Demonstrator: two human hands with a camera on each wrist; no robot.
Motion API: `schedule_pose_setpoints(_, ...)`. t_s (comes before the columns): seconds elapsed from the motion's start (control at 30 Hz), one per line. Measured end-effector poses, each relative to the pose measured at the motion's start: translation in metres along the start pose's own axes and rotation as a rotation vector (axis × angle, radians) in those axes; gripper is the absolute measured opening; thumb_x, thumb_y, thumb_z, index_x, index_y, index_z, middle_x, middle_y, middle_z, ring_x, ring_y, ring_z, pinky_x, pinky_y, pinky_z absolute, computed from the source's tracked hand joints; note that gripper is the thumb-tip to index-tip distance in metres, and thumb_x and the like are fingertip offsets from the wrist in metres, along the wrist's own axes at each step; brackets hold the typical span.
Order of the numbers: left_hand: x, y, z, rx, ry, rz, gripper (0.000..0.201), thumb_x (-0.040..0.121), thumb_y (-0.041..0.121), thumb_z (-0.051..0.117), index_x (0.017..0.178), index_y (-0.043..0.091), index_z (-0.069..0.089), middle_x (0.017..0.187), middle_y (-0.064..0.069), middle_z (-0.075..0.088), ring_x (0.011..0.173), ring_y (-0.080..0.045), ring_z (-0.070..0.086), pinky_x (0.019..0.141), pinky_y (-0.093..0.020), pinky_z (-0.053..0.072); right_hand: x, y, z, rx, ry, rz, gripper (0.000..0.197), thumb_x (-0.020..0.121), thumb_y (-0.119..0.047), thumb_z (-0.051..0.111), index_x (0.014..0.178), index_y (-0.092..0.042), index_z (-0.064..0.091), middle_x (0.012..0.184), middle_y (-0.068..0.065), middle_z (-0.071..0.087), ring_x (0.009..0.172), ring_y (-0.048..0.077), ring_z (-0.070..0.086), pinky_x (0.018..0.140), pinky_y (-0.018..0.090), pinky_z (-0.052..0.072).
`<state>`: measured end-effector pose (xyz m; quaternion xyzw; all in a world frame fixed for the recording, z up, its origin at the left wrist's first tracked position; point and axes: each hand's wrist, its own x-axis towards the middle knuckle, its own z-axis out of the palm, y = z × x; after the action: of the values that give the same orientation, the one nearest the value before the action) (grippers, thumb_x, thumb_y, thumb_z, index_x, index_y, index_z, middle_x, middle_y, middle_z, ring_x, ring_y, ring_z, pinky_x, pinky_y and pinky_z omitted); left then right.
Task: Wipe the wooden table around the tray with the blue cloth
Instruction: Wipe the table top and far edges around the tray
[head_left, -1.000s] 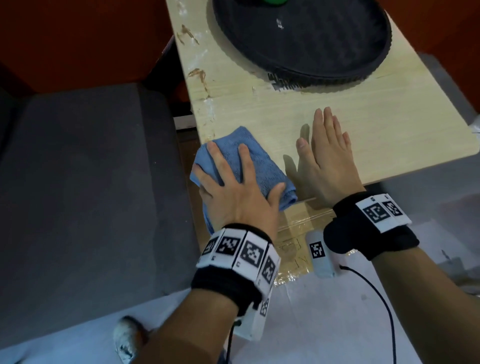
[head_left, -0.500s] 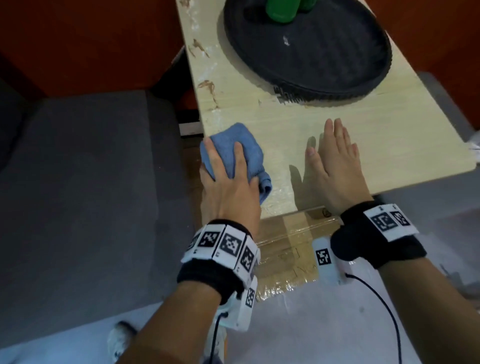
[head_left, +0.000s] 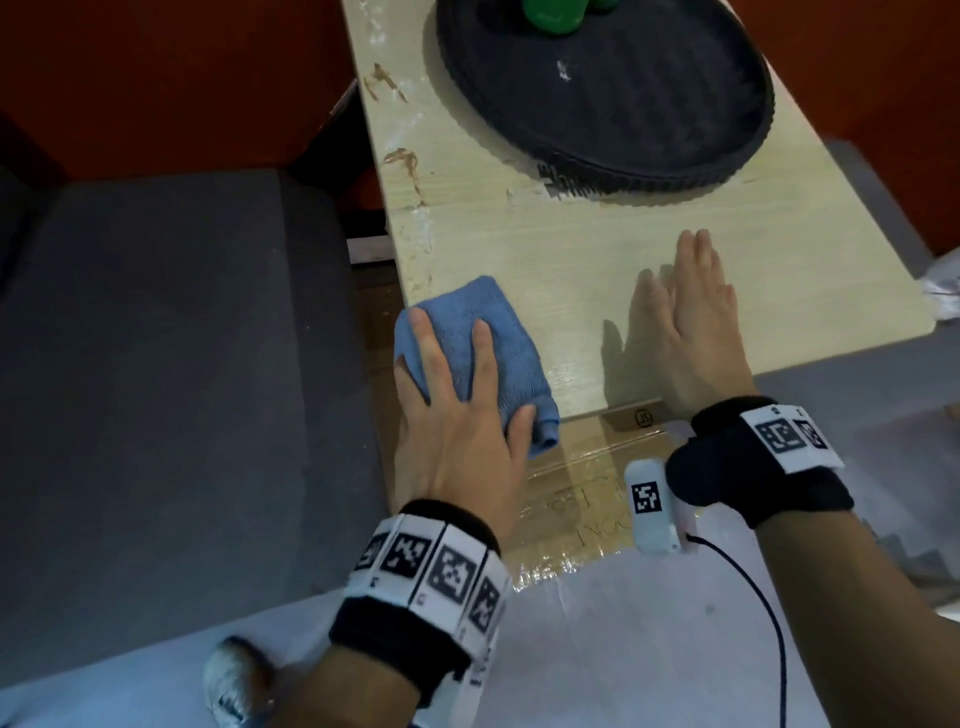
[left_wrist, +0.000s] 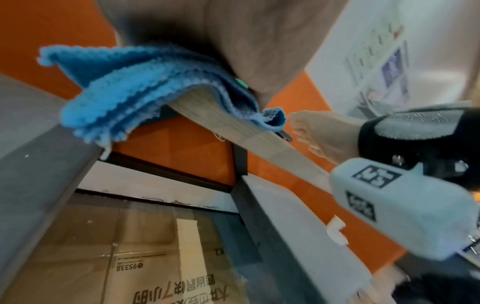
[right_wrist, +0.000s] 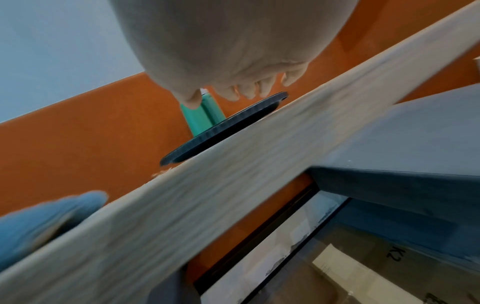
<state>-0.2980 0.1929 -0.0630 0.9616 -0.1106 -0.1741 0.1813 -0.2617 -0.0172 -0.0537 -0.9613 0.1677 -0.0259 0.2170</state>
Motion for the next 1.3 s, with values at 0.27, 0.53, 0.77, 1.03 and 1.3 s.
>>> schedule_pose_setpoints(0.27,0.016,-0.020,0.007,0.365,0.056,0.159,0.069,0.092,0.040,-0.019,0.150,0.004,-0.010,0.153,-0.033,-0.008,0.141,-0.050,-0.014,0.114,-0.064,-0.003,-0.056,0.061,-0.021,0.117,0.189,0.195,0.054,0.104,-0.030,0.022,0.153,-0.011,0.008,0.161,0.003,-0.001,0.147,0.012,-0.002,0.121,0.038,0.003)
schedule_pose_setpoints(0.53,0.019,-0.012,0.009,0.475,0.165,0.540,0.071,0.091,0.031,0.048,0.149,0.013,0.010,0.155,-0.024,0.017,0.142,-0.047,0.012,0.115,-0.053,0.017,-0.081,0.069,0.000,0.191,0.188,0.200,0.062,0.095,-0.035,0.018,0.153,-0.017,0.003,0.161,-0.002,-0.004,0.146,0.006,-0.006,0.121,0.036,0.001)
schedule_pose_setpoints(0.77,0.062,0.091,0.031,0.550,0.043,0.667,0.072,0.101,0.031,0.032,0.148,0.019,-0.022,0.155,-0.014,-0.026,0.142,-0.040,-0.022,0.117,-0.048,-0.008,-0.096,0.079,0.007,0.277,0.309,0.300,0.064,0.094,-0.032,0.019,0.153,-0.015,0.004,0.162,-0.001,-0.001,0.147,0.005,-0.004,0.121,0.039,0.003)
schedule_pose_setpoints(1.03,0.027,-0.019,0.009,0.540,0.237,0.771,0.086,0.075,0.000,0.057,0.150,0.013,0.017,0.156,-0.018,0.020,0.142,-0.042,0.020,0.113,-0.045,0.018,-0.114,0.100,0.002,0.256,0.332,0.366,0.061,0.096,-0.034,0.020,0.153,-0.019,0.001,0.161,-0.004,-0.003,0.146,0.004,-0.005,0.121,0.040,0.007)
schedule_pose_setpoints(1.3,0.046,0.018,0.014,0.600,0.096,0.727,0.068,0.091,0.025,0.049,0.149,0.012,0.016,0.154,-0.023,0.024,0.139,-0.049,0.024,0.109,-0.058,0.030,-0.111,0.096,0.011,0.291,0.324,0.375,0.061,0.097,-0.035,0.018,0.153,-0.019,-0.001,0.161,-0.005,-0.004,0.146,0.005,-0.006,0.121,0.038,0.006)
